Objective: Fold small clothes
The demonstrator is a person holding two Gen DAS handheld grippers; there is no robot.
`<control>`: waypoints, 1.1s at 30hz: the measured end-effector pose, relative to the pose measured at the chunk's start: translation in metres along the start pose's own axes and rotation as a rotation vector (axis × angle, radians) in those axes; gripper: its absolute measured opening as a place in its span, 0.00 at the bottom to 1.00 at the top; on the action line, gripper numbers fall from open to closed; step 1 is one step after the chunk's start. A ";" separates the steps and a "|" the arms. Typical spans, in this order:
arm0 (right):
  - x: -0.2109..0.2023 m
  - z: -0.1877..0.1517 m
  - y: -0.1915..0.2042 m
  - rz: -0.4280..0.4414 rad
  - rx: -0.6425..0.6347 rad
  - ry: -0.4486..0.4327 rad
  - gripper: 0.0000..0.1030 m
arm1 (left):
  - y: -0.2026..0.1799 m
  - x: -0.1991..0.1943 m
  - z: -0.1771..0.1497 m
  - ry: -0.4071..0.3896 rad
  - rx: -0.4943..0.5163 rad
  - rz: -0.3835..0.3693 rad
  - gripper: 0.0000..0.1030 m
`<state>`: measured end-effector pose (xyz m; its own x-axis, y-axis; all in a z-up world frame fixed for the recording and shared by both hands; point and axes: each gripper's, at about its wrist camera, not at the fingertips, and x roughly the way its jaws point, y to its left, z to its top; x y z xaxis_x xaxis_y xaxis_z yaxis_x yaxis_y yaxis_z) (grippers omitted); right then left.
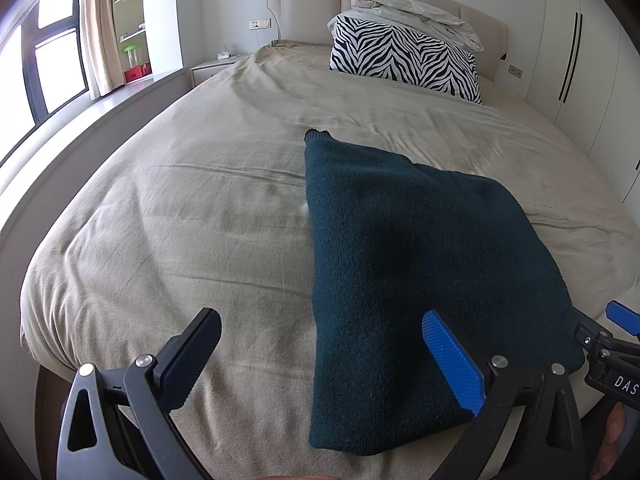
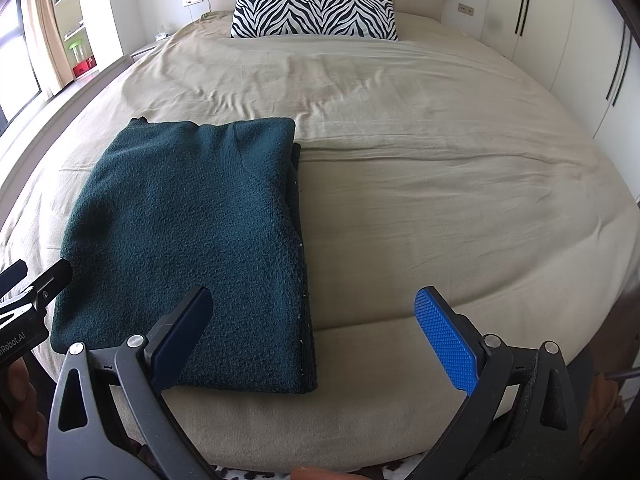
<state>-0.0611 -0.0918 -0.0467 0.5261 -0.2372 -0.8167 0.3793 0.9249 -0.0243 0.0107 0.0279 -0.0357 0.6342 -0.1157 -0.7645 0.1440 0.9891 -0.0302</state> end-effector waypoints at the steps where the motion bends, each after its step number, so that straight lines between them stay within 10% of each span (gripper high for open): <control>1: 0.000 0.000 0.000 0.000 0.000 -0.001 1.00 | 0.000 0.000 0.000 0.000 0.000 0.000 1.00; 33: 0.001 -0.002 -0.002 0.001 0.002 0.004 1.00 | 0.000 0.000 -0.002 0.003 -0.001 0.001 1.00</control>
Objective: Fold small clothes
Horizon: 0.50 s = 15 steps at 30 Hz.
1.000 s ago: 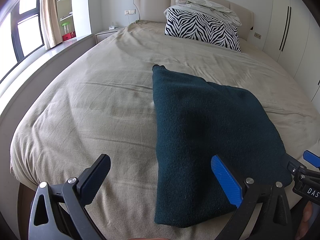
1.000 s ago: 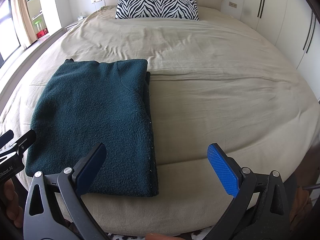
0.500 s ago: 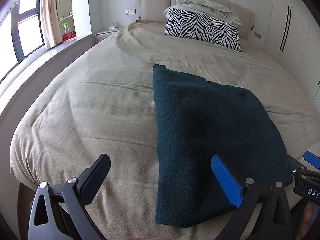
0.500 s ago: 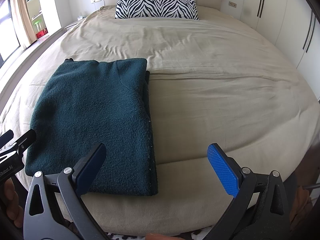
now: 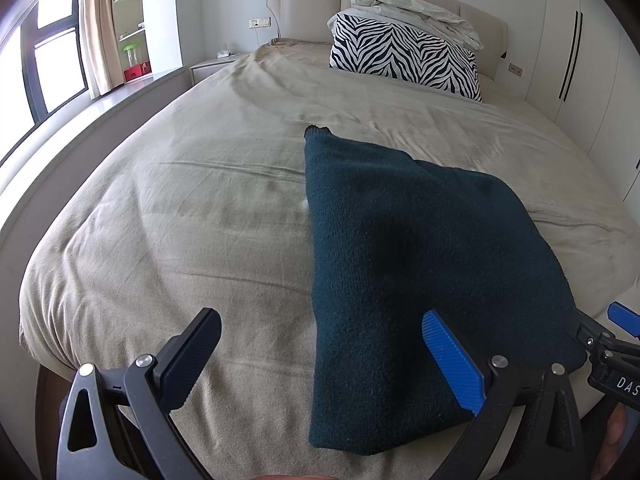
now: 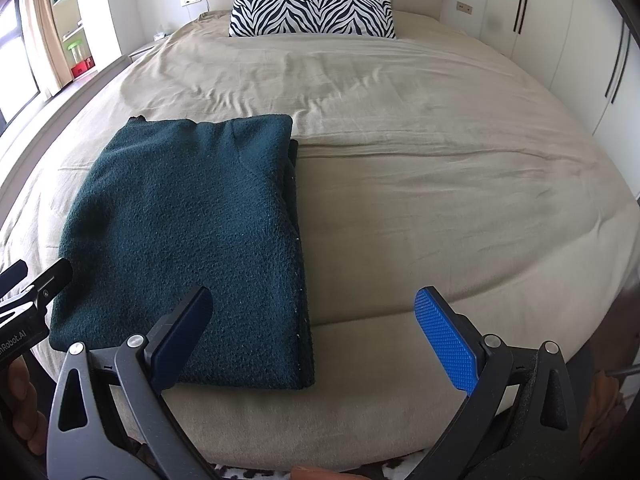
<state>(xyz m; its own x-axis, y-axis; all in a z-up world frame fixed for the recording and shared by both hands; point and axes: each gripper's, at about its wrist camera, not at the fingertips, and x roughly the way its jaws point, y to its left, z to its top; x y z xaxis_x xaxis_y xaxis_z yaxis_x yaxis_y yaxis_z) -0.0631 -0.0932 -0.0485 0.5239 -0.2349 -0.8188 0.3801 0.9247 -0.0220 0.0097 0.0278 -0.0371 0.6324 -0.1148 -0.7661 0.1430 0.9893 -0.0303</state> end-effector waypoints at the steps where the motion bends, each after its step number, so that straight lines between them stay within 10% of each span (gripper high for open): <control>1: 0.000 0.000 0.000 0.000 0.000 0.000 1.00 | 0.000 0.000 0.000 0.000 0.000 0.000 1.00; 15: 0.001 -0.003 -0.002 0.000 0.004 0.003 1.00 | 0.000 0.001 -0.002 0.001 0.001 -0.001 1.00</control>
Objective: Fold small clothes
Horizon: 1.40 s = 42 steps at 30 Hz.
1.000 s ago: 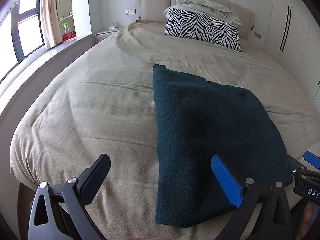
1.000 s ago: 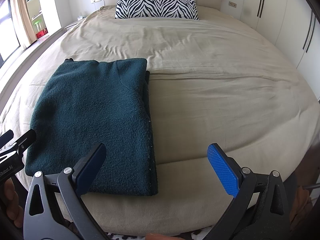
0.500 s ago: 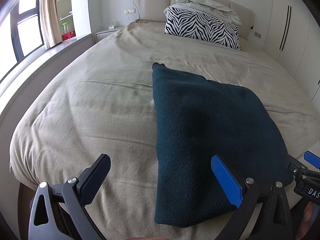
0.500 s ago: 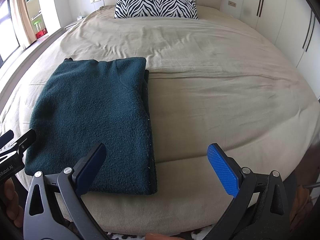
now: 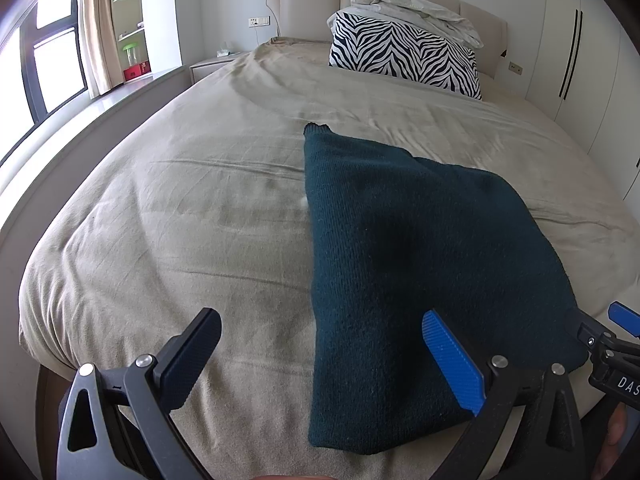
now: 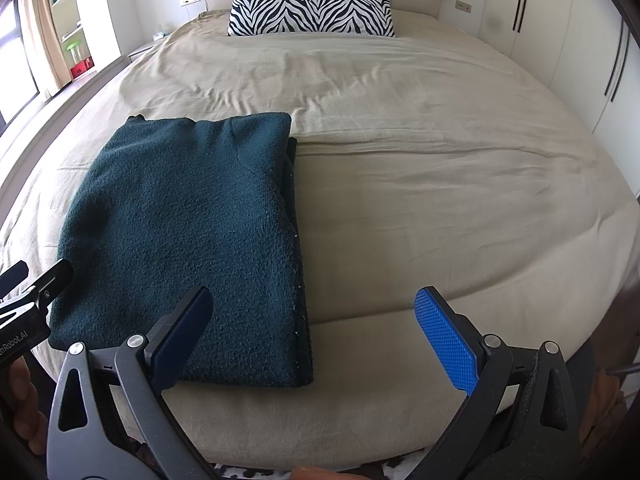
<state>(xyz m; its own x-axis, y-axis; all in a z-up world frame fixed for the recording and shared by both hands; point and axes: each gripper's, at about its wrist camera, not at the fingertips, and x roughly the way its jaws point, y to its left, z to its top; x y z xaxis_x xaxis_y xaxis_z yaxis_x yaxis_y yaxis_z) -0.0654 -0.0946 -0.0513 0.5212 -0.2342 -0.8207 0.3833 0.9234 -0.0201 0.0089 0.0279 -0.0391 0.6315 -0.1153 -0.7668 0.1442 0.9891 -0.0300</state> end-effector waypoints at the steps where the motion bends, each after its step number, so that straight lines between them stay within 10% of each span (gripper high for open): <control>1: 0.000 0.000 0.000 0.000 0.000 0.000 1.00 | 0.000 0.000 -0.001 0.001 0.000 -0.001 1.00; 42: -0.001 -0.005 -0.003 0.004 0.001 0.005 1.00 | 0.002 0.002 -0.006 0.003 0.006 -0.001 1.00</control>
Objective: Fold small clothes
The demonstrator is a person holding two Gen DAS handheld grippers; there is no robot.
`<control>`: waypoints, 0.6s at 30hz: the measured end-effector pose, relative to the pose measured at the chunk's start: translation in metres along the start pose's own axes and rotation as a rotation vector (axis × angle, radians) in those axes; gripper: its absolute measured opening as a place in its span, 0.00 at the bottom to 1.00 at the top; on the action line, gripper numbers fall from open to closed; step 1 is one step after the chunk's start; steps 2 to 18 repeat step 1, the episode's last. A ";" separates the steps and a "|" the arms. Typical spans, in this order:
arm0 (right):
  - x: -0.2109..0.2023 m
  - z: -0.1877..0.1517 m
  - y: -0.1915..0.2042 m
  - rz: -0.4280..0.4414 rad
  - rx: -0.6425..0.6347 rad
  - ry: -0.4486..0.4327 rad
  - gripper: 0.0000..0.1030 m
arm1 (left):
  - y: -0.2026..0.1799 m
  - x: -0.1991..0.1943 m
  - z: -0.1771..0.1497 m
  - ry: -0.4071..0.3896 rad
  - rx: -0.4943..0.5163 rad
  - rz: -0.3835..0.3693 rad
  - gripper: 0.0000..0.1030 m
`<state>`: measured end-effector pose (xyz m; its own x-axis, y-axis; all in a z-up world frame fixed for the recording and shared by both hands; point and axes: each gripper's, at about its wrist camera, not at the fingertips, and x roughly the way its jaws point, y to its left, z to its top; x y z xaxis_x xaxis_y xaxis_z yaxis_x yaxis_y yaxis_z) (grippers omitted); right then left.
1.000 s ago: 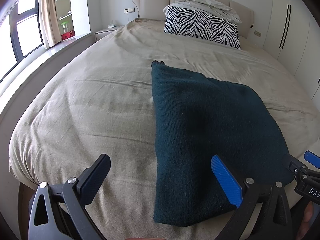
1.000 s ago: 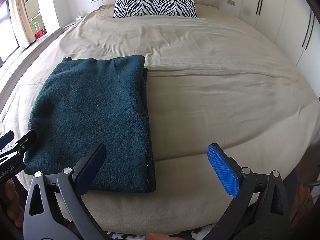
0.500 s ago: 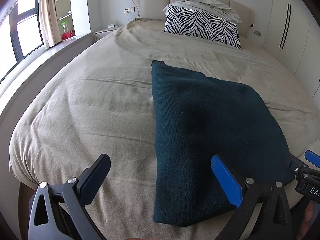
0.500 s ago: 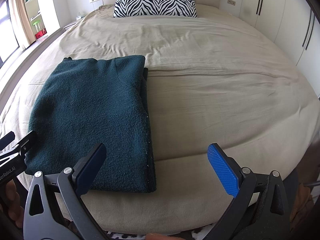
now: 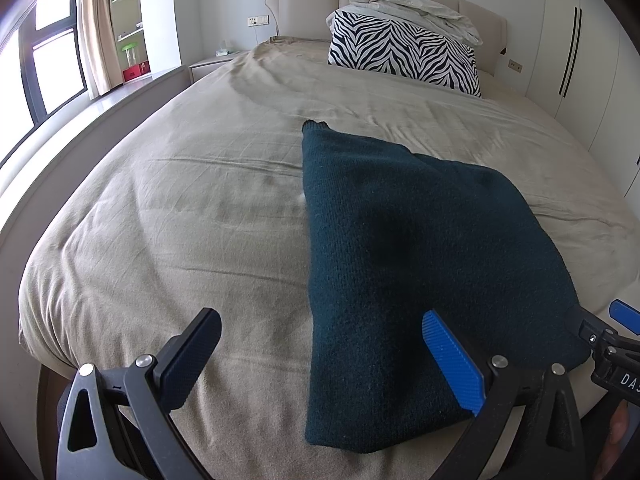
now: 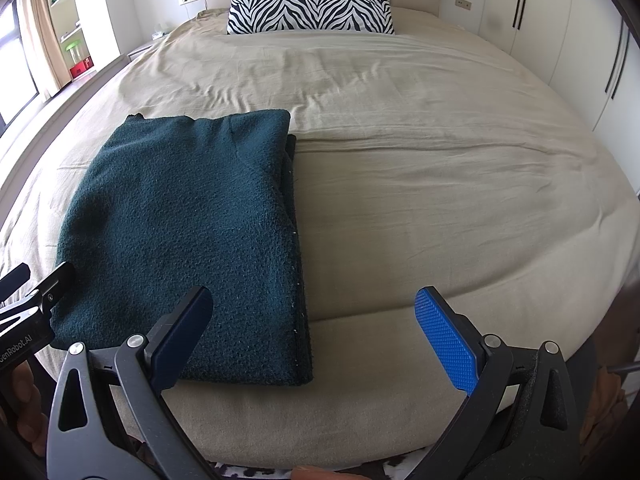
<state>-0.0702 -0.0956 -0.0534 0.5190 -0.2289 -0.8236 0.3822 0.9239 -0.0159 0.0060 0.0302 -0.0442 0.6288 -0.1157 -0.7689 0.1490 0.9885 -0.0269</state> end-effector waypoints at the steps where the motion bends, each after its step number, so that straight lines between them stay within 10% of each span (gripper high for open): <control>1: 0.001 0.001 -0.001 0.001 -0.001 0.001 1.00 | 0.000 0.000 0.000 0.000 0.000 0.000 1.00; 18: 0.001 0.001 -0.001 0.001 -0.001 0.001 1.00 | 0.000 0.000 0.000 0.000 0.000 0.000 1.00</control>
